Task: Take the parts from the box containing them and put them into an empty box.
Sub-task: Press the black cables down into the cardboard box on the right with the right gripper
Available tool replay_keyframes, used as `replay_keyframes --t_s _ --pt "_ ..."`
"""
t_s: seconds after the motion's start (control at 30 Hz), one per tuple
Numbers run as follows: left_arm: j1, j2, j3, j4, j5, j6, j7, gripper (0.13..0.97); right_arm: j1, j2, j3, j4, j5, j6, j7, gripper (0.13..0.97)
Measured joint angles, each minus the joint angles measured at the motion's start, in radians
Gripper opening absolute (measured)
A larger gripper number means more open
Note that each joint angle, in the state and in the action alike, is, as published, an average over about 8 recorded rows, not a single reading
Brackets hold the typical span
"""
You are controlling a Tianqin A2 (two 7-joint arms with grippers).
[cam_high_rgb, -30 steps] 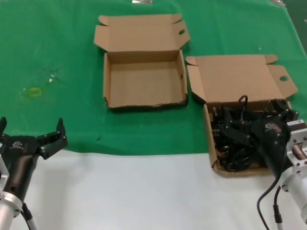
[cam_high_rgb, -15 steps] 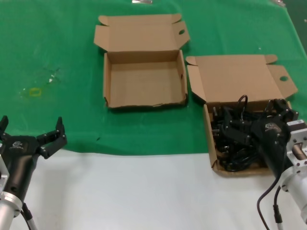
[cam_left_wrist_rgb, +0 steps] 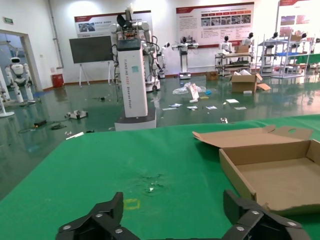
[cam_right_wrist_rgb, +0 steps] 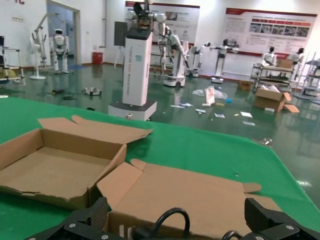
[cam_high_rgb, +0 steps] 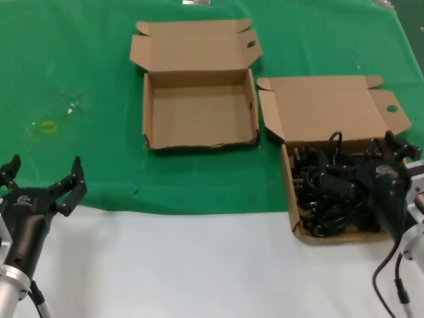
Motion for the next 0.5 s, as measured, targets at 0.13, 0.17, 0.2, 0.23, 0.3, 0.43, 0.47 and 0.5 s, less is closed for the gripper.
replay_keyframes --t_s 0.13,0.17,0.2,0.23,0.3,0.43,0.47,0.5 --pt "0.000 0.000 0.000 0.000 0.000 0.000 0.000 0.680 0.024 0.087 -0.062 0.013 0.044 0.009 0.013 0.966" --pt "0.000 0.000 0.000 0.000 0.000 0.000 0.000 0.655 0.032 0.113 -0.081 0.018 0.056 0.009 0.018 0.966" --pt "0.000 0.000 0.000 0.000 0.000 0.000 0.000 0.630 0.042 0.138 -0.101 0.022 0.066 0.007 0.023 0.966" --pt "0.000 0.000 0.000 0.000 0.000 0.000 0.000 0.605 0.053 0.166 -0.122 0.027 0.074 0.001 0.030 0.966" --pt "0.000 0.000 0.000 0.000 0.000 0.000 0.000 0.580 0.077 0.221 -0.163 0.036 0.086 -0.017 0.048 0.966" --pt "0.000 0.000 0.000 0.000 0.000 0.000 0.000 0.553 0.134 0.322 -0.232 0.045 0.081 -0.093 0.095 0.966" --pt "0.000 0.000 0.000 0.000 0.000 0.000 0.000 0.526 0.150 0.345 -0.245 0.044 0.075 -0.122 0.108 0.966" --pt "0.000 0.000 0.000 0.000 0.000 0.000 0.000 0.499 0.166 0.364 -0.255 0.042 0.068 -0.152 0.119 0.966"
